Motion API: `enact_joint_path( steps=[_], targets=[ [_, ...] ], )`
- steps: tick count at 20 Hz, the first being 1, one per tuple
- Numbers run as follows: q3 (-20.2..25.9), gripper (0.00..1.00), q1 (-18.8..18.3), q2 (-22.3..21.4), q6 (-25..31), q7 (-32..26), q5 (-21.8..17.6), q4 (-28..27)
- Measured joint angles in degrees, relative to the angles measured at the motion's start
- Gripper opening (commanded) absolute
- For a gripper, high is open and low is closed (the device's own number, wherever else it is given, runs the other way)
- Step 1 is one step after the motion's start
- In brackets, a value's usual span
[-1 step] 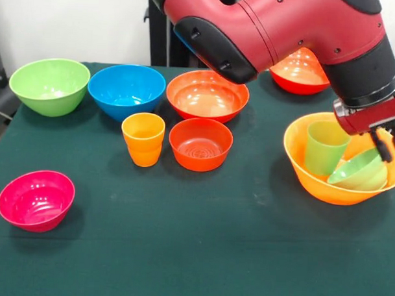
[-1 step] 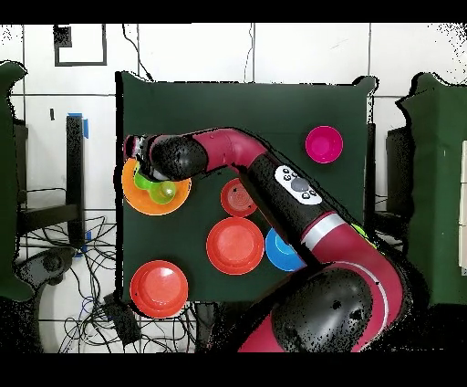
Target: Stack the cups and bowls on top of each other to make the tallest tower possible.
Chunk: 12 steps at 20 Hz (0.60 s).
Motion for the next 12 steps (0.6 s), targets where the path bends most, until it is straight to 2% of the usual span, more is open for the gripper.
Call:
enact_joint_path(
  steps=[12],
  targets=[
    [0.0,1.00,0.0,0.3,0.0,0.0,-1.6,0.0]
  ],
)
